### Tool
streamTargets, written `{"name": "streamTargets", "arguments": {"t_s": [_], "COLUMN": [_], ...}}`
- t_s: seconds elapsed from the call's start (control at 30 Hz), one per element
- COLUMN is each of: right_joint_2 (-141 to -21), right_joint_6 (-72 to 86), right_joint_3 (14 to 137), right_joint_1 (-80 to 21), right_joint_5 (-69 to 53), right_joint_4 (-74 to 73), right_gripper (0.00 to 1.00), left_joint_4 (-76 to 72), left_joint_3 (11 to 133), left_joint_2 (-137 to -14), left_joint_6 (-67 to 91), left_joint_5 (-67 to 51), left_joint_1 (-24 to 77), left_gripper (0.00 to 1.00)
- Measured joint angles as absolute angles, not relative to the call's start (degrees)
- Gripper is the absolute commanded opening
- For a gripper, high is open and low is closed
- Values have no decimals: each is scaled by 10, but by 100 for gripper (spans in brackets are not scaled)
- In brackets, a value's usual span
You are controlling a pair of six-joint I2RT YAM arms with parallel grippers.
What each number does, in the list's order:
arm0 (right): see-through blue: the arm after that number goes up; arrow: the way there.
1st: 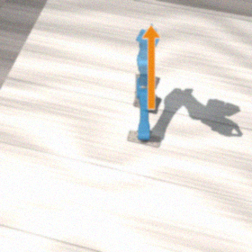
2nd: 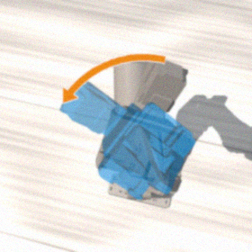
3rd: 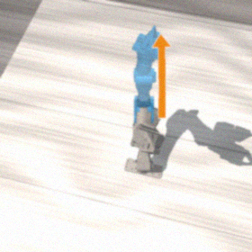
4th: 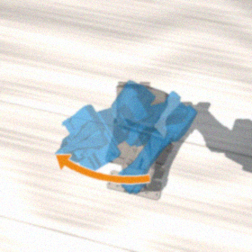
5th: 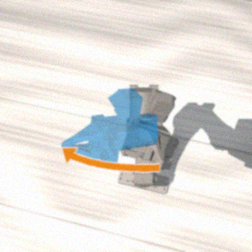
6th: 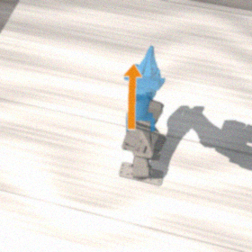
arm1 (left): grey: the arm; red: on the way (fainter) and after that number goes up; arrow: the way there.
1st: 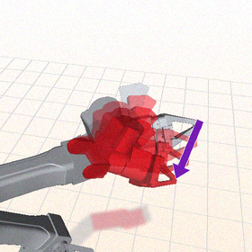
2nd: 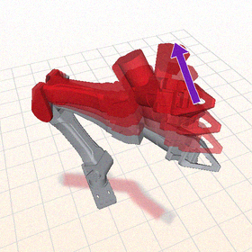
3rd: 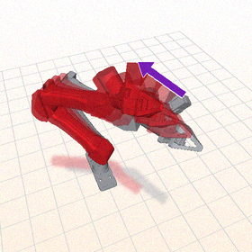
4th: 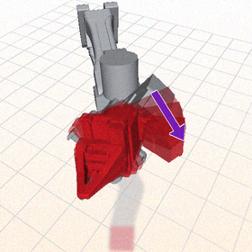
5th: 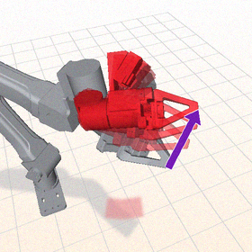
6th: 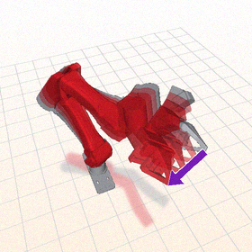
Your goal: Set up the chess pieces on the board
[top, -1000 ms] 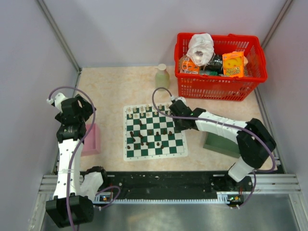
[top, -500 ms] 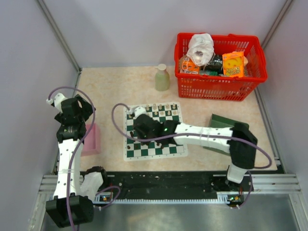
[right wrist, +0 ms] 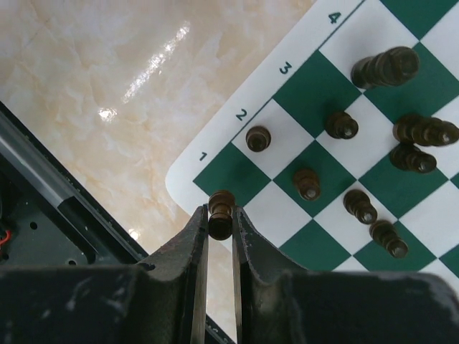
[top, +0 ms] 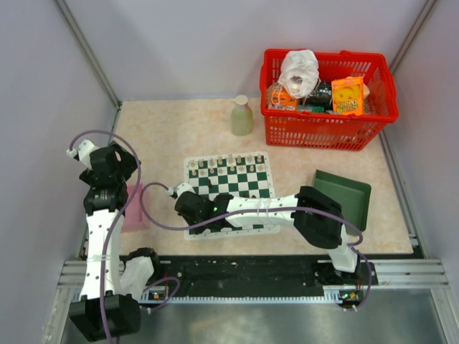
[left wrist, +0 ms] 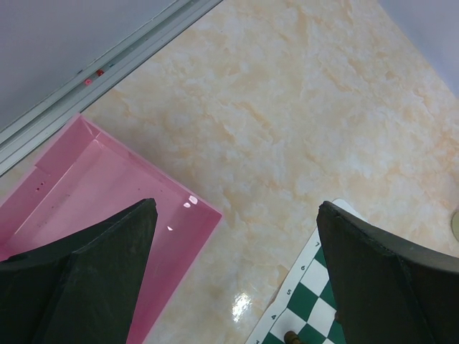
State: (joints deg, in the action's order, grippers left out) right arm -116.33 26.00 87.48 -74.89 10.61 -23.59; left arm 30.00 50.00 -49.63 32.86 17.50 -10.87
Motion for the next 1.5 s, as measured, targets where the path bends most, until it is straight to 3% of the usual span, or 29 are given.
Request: {"name": "streamTargets", "arguments": {"t_s": [0.43,0.97,1.23,1.5], "right_joint_2": [-1194,-1199,-1037,-885], "right_joint_6": [248,230,225,243], "right_joint_3": [894,904,836,712], "right_joint_1": [-749,-747,-702,-533], "right_joint_5": [106,108,139,159], "right_joint_4": [-236,-237,-238,-218], "right_gripper": [14,37,51,52], "left_joint_4": [300,300,300,300], "left_joint_3": [495,494,494,494], "left_joint_2": [-492,-492,-492,-492], "left_joint_6": [329,329,328,328], "left_joint_5": [175,175,172,165], "left_joint_1": [-109,-109,-110,-111], "left_gripper": [99,99,99,99]}}
